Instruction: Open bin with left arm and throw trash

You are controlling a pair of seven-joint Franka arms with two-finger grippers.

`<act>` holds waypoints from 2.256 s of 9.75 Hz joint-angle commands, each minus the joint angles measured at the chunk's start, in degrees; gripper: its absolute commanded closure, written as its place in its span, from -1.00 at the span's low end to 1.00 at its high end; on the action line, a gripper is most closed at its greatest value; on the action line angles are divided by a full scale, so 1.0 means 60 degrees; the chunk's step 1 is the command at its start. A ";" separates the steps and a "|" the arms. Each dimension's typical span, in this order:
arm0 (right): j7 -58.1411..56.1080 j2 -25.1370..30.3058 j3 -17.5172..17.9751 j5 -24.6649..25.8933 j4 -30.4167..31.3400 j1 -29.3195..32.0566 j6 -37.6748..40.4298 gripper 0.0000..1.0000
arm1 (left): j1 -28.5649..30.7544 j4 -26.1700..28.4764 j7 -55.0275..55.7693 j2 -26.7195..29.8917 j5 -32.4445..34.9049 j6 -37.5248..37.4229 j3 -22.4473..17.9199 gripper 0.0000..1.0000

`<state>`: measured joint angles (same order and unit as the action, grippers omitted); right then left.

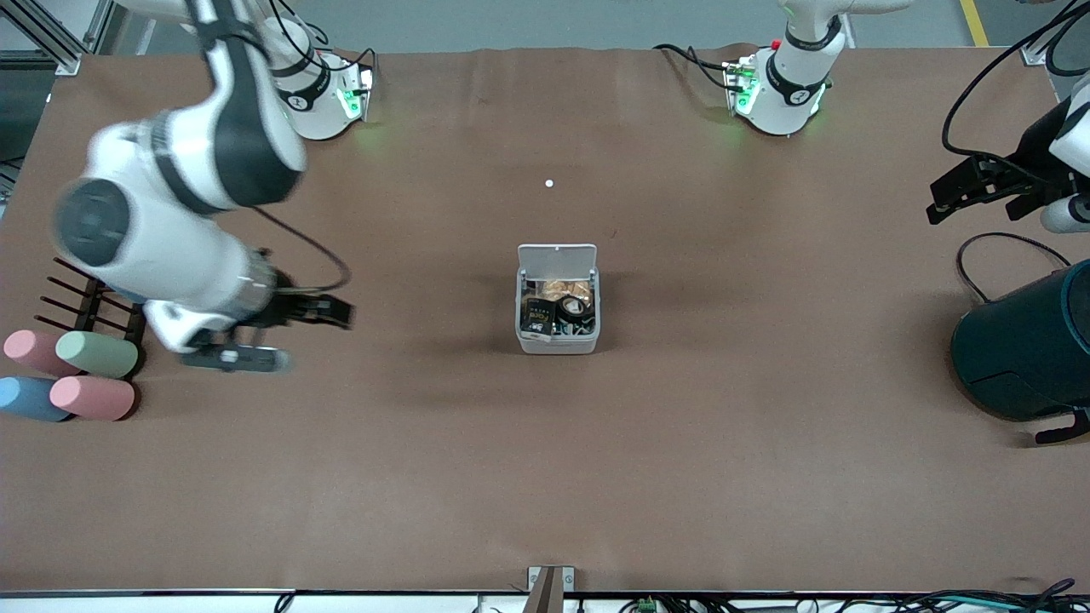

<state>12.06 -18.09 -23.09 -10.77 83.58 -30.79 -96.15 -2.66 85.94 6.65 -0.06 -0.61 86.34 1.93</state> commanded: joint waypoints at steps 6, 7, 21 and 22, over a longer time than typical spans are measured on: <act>-0.1716 0.2499 0.3657 0.1970 0.0324 0.4954 0.0732 -0.99 | 0.0092 0.0033 -0.0142 0.0200 0.0073 0.0010 -0.0043 -1.00; -0.1716 0.2777 0.3673 0.1956 0.0324 0.5072 0.1023 -0.99 | 0.0121 0.0033 -0.0142 0.0229 0.0073 0.0010 -0.0043 -1.00; -0.2039 0.3571 0.4157 0.1868 0.1115 0.5703 0.1187 -0.99 | 0.0150 -0.0143 -0.0112 0.0053 -0.0103 0.0010 -0.0073 -1.00; -0.2039 0.3571 0.4157 0.1868 0.1100 0.5703 0.1172 -0.99 | 0.0150 -0.0143 -0.0112 0.0053 -0.0103 0.0010 -0.0073 -1.00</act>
<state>0.35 1.47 1.18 -0.02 88.26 2.42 -88.51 -2.03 85.60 6.65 0.34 -0.70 86.33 1.51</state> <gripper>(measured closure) 0.000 0.000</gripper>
